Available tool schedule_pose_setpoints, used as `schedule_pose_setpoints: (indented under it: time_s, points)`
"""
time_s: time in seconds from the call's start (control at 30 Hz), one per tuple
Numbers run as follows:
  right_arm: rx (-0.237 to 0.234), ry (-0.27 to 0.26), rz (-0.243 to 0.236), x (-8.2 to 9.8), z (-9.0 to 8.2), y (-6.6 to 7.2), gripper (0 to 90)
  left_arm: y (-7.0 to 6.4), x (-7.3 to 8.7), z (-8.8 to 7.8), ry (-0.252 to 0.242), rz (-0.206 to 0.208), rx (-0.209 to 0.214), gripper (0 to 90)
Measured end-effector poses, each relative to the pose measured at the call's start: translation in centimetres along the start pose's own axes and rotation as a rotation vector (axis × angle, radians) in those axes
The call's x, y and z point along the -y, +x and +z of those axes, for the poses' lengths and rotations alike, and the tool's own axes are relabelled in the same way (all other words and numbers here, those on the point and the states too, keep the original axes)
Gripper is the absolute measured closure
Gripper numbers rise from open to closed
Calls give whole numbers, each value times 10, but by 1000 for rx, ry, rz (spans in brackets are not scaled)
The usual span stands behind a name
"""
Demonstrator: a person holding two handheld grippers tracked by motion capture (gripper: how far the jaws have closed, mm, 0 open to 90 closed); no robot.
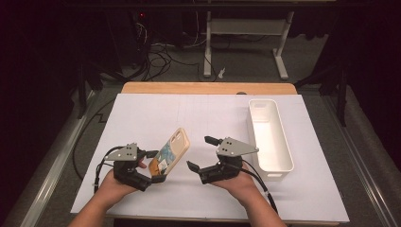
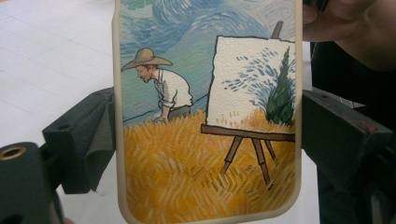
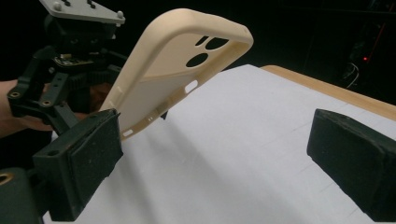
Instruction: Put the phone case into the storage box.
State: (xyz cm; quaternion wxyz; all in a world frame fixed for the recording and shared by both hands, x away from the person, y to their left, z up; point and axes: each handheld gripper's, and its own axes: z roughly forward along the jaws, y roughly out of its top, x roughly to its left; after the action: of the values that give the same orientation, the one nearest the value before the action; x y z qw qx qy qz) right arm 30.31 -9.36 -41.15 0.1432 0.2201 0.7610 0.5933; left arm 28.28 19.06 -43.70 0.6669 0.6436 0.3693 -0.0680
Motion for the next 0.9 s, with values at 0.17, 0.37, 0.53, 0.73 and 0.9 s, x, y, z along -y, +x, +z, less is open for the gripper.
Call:
schedule_pose_setpoints:
  time_s: [0.17,0.37,0.53,0.73,0.9]
  points:
    - [-38,-9,20,3,-3,0,12,-1,2,1,15,8,16,119]
    - [-77,-25,46,6,-4,-1,4,-3,3,0,29,9,42,119]
    - [-117,-42,71,7,-5,-1,3,-5,5,0,45,16,62,119]
    - [-185,-60,95,7,-7,0,3,-6,6,0,60,13,82,119]
    - [-197,-65,94,6,-8,0,3,-8,7,-1,70,11,103,119]
